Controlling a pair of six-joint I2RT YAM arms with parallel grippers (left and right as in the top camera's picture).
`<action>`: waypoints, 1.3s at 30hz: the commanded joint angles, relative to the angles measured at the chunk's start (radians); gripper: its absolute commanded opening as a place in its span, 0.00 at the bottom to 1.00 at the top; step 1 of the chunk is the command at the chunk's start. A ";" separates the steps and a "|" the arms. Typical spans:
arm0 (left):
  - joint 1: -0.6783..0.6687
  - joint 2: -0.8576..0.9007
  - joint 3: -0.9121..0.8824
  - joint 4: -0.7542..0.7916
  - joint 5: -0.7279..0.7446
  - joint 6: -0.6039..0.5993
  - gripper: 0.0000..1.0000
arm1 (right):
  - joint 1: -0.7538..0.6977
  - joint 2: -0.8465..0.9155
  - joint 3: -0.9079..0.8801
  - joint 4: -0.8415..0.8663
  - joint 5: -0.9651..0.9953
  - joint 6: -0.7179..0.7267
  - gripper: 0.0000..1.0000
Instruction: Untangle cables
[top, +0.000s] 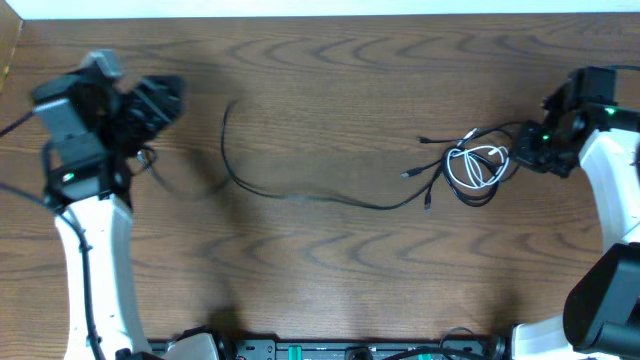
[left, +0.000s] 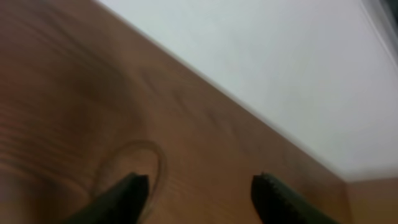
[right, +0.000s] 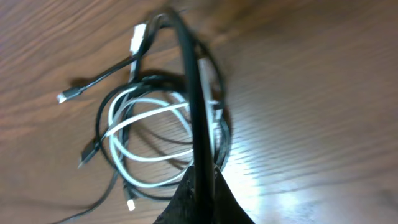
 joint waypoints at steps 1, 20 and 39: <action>-0.096 0.025 0.016 -0.059 0.136 0.103 0.72 | 0.046 -0.010 0.002 -0.002 -0.026 -0.045 0.01; -0.813 0.220 0.016 -0.322 -0.344 0.604 0.79 | 0.083 -0.010 0.002 -0.006 -0.016 -0.041 0.01; -1.030 0.540 0.016 -0.253 -0.643 0.754 0.77 | 0.084 -0.010 0.002 -0.006 -0.016 -0.041 0.01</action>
